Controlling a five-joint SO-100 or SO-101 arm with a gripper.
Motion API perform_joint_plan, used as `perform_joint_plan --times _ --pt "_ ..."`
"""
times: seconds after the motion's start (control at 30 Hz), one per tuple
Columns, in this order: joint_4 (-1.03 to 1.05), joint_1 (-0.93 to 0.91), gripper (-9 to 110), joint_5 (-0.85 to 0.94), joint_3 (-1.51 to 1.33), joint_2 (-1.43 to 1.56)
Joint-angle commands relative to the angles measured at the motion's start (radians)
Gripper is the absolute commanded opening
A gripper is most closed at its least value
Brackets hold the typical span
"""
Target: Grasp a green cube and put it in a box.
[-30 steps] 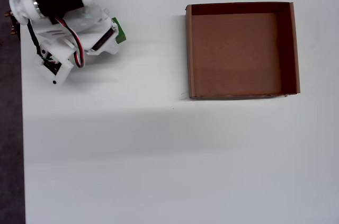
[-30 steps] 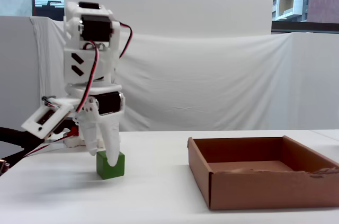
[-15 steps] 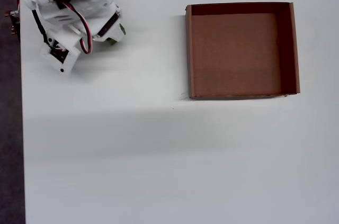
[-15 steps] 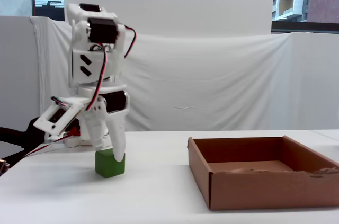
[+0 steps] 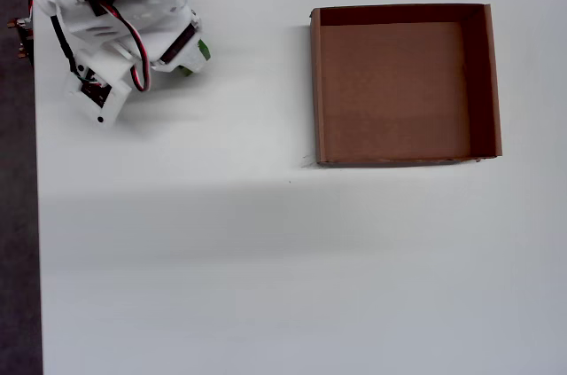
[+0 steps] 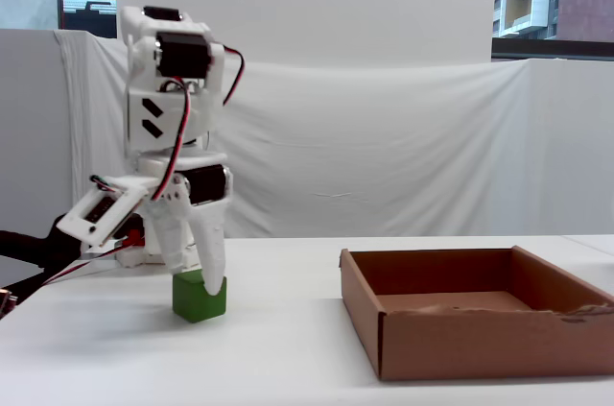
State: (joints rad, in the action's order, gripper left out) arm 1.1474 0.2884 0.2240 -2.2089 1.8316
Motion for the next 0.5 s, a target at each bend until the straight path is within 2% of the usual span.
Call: perform_joint_plan --times 0.0,0.47 --pt "-0.017 -0.006 24 -0.002 0.020 -0.005" --pt "-0.052 0.005 23 -0.002 0.012 -0.028"
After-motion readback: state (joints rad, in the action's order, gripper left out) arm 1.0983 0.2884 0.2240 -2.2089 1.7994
